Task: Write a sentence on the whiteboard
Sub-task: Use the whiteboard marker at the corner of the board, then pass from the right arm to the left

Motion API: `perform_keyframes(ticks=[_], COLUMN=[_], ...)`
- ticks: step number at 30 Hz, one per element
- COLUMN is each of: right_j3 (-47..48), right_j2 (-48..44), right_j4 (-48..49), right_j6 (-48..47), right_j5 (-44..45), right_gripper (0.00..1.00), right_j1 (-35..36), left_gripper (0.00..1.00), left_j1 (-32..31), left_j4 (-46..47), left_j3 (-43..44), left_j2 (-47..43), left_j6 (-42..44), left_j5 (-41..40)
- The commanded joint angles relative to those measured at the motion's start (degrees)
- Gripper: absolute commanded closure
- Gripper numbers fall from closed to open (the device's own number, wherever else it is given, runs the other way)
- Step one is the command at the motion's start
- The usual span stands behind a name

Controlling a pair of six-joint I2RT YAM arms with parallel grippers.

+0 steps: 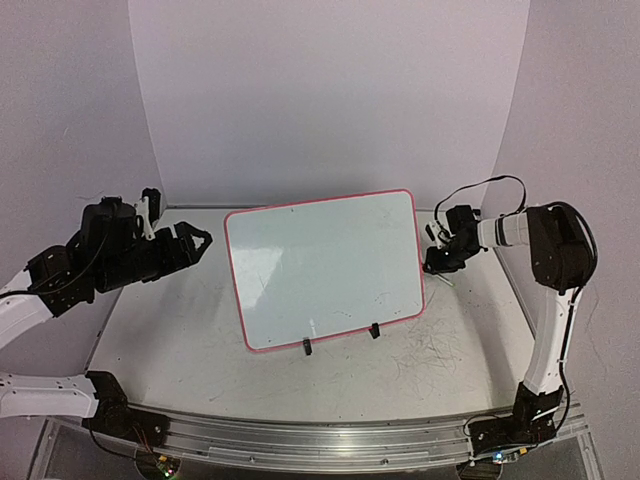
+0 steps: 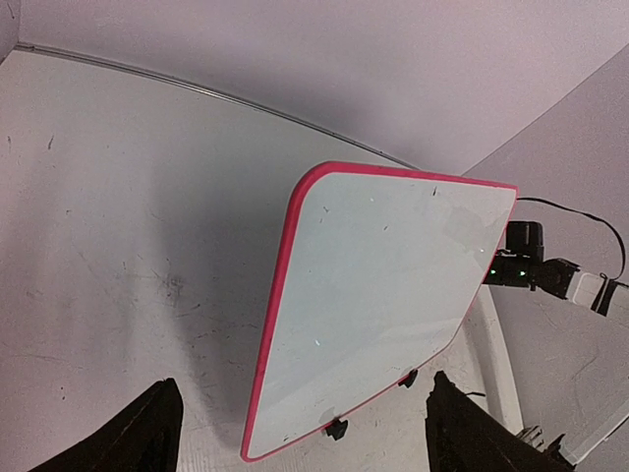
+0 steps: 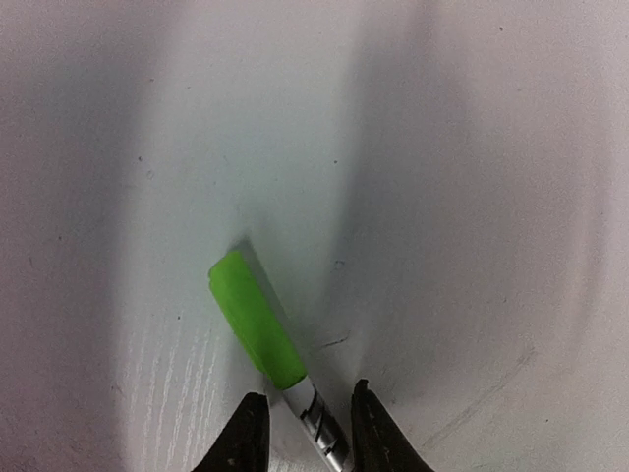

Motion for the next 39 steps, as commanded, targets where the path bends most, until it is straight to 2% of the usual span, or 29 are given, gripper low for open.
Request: perform_keyframes(ticks=[1,9,13,17,20,22,26,29,32,34,39], right_j3=[1.0,-4.0,-10.1,-18.1,-24.1,-27.4,-29.6,-29.5,-28.9,-27.7,-23.8], right_j2=[0.5,-5.2,-14.4,-28.4,-41.1,-49.4,-60.2,-62.1,-59.0,-55.4,-45.8], right_j4=[-0.8,2.7,6.6,8.2,9.1,10.8,11.0,11.3,12.8,13.1,17.8], right_j6=[-0.7,3.0,8.5,13.9,16.7,16.9,16.6,16.8,17.5,17.1,15.8], right_j5=[3.4,9.6,12.7,18.0,15.0,6.7,-2.1,-7.9,-12.1,-11.2,-9.7], right_gripper=[0.75,1.00,1.00,1.00,1.00,1.00,1.00,1.00,1.00,1.00,1.00], right_j1=[0.2,0.3,0.3,0.3,0.4,1.6,9.5,18.4,27.9,34.3,45.1], left_gripper=[0.13,0.13,0.13,0.13,0.14,0.15,0.17,0.18,0.20,0.21,0.20], left_j1=[0.1,0.1,0.1,0.1,0.1,0.1,0.0,-0.2,-1.7,-3.6,-6.2], left_j4=[2.4,2.4,2.4,3.0,6.0,9.9,19.8,29.5,33.3,35.1,37.1], left_j3=[0.7,0.4,0.5,1.4,1.5,1.0,-0.6,-2.6,-2.8,-2.6,-2.1], left_j2=[-1.8,-4.1,-5.5,-5.0,-3.7,-2.5,1.7,5.8,10.3,11.9,14.5], left_j6=[0.4,-0.9,-1.1,-0.7,0.1,0.2,-1.2,-4.7,-6.5,-6.9,-7.2], left_j5=[0.3,1.9,3.3,7.4,14.6,20.4,32.5,40.1,41.9,41.4,41.4])
